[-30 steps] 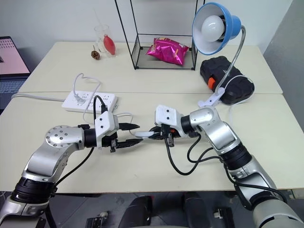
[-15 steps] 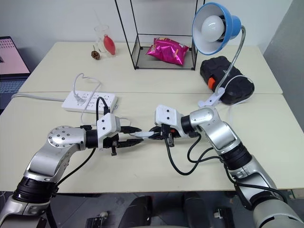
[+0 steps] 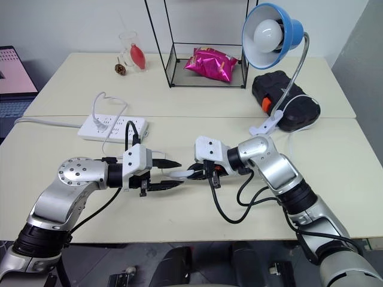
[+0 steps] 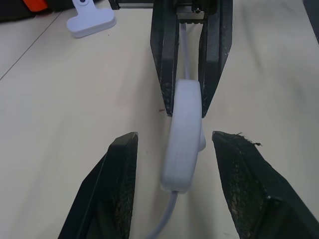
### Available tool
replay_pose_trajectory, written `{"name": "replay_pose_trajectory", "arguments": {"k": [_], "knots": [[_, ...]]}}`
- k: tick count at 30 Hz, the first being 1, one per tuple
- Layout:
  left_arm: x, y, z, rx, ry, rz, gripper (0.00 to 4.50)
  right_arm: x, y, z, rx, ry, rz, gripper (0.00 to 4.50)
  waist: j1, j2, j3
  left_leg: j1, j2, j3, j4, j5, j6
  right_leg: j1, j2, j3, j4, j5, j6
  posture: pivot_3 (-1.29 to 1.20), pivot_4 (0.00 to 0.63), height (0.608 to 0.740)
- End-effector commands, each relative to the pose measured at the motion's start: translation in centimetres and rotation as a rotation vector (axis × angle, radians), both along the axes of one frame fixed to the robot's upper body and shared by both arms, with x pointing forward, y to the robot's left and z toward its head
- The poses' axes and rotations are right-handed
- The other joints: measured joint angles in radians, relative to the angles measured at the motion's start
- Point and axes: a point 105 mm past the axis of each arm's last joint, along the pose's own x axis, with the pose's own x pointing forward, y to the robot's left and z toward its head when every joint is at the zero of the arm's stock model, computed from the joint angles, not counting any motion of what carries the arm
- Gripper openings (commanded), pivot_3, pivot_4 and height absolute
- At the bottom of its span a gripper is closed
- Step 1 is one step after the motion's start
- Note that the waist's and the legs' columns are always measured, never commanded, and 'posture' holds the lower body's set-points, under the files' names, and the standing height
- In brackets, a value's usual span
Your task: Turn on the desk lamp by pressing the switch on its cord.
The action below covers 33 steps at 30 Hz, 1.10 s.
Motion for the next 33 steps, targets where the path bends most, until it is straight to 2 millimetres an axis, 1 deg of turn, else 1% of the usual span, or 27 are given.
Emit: {"name": "replay_pose_trajectory", "arguments": {"k": [1, 6, 8, 9, 10, 11, 14, 16, 18, 24, 31, 32, 33], "knots": [[-0.12, -0.13, 0.62, 0.011, -0.029, -0.017, 2.46, -0.13, 0.26, 1.25, 0.015, -0.048, 0.035, 0.37, 0.000, 0.000, 0.000, 0.000, 0.000, 0.000, 0.000, 0.000, 0.000, 0.000, 0.000, 0.000, 0.000, 0.000, 0.000, 0.00, 0.150, 0.740], [-0.04, -0.04, 0.39, 0.014, -0.019, -0.014, 2.46, -0.17, 0.29, 1.33, 0.016, -0.049, 0.035, 0.37, 0.000, 0.000, 0.000, 0.000, 0.000, 0.000, 0.000, 0.000, 0.000, 0.000, 0.000, 0.000, 0.000, 0.000, 0.000, 0.00, 0.150, 0.740], [0.09, 0.00, 0.33, 0.013, -0.021, -0.009, 2.09, -0.20, 0.31, 1.36, 0.016, -0.049, 0.037, 0.37, 0.000, 0.000, 0.000, 0.000, 0.000, 0.000, 0.000, 0.000, 0.000, 0.000, 0.000, 0.000, 0.000, 0.000, 0.000, 0.00, 0.150, 0.740], [0.13, 0.02, 0.31, 0.013, -0.021, -0.008, 2.03, -0.21, 0.31, 1.38, 0.017, -0.049, 0.037, 0.37, 0.000, 0.000, 0.000, 0.000, 0.000, 0.000, 0.000, 0.000, 0.000, 0.000, 0.000, 0.000, 0.000, 0.000, 0.000, 0.00, 0.150, 0.740], [0.18, 0.07, 0.30, 0.011, -0.021, -0.005, 1.80, -0.22, 0.32, 1.39, 0.017, -0.049, 0.038, 0.37, 0.000, 0.000, 0.000, 0.000, 0.000, 0.000, 0.000, 0.000, 0.000, 0.000, 0.000, 0.000, 0.000, 0.000, 0.000, 0.00, 0.150, 0.740], [0.29, 0.12, 0.33, 0.009, -0.025, 0.001, 1.48, -0.24, 0.32, 1.40, 0.016, -0.049, 0.039, 0.37, 0.000, 0.000, 0.000, 0.000, 0.000, 0.000, 0.000, 0.000, 0.000, 0.000, 0.000, 0.000, 0.000, 0.000, 0.000, 0.00, 0.150, 0.740], [0.47, 0.16, 0.37, 0.003, -0.027, 0.008, 0.88, -0.28, 0.33, 1.41, 0.015, -0.049, 0.041, 0.37, 0.000, 0.000, 0.000, 0.000, 0.000, 0.000, 0.000, 0.000, 0.000, 0.000, 0.000, 0.000, 0.000, 0.000, 0.000, 0.00, 0.150, 0.740], [0.45, 0.15, 0.29, 0.007, -0.025, 0.004, 0.71, -0.31, 0.35, 1.42, 0.014, -0.050, 0.044, 0.37, 0.000, 0.000, 0.000, 0.000, 0.000, 0.000, 0.000, 0.000, 0.000, 0.000, 0.000, 0.000, 0.000, 0.000, 0.000, 0.00, 0.150, 0.740], [0.45, 0.15, 0.22, 0.010, -0.027, 0.002, 0.64, -0.35, 0.37, 1.45, 0.014, -0.050, 0.046, 0.37, 0.000, 0.000, 0.000, 0.000, 0.000, 0.000, 0.000, 0.000, 0.000, 0.000, 0.000, 0.000, 0.000, 0.000, 0.000, 0.00, 0.150, 0.740], [0.62, 0.27, 0.18, 0.012, -0.036, 0.011, 0.63, -0.39, 0.32, 1.44, 0.012, -0.051, 0.049, 0.37, 0.000, 0.000, 0.000, 0.000, 0.000, 0.000, 0.000, 0.000, 0.000, 0.000, 0.000, 0.000, 0.000, 0.000, 0.000, 0.00, 0.150, 0.740], [0.50, -0.22, 0.44, -0.009, -0.033, 0.003, 0.63, -0.44, 0.41, 1.38, 0.014, -0.052, 0.051, 0.37, 0.000, 0.000, 0.000, 0.000, 0.000, 0.000, 0.000, 0.000, 0.000, 0.000, 0.000, 0.000, 0.000, 0.000, 0.000, 0.00, 0.150, 0.740], [0.47, -0.28, 0.51, -0.018, -0.026, 0.003, 1.19, -0.44, 0.41, 1.36, 0.014, -0.052, 0.051, 0.37, 0.000, 0.000, 0.000, 0.000, 0.000, 0.000, 0.000, 0.000, 0.000, 0.000, 0.000, 0.000, 0.000, 0.000, 0.000, 0.00, 0.150, 0.740], [0.45, -0.31, 0.55, -0.022, -0.022, 0.002, 1.38, -0.44, 0.41, 1.34, 0.014, -0.051, 0.051, 0.37, 0.000, 0.000, 0.000, 0.000, 0.000, 0.000, 0.000, 0.000, 0.000, 0.000, 0.000, 0.000, 0.000, 0.000, 0.000, 0.00, 0.150, 0.740]]}}
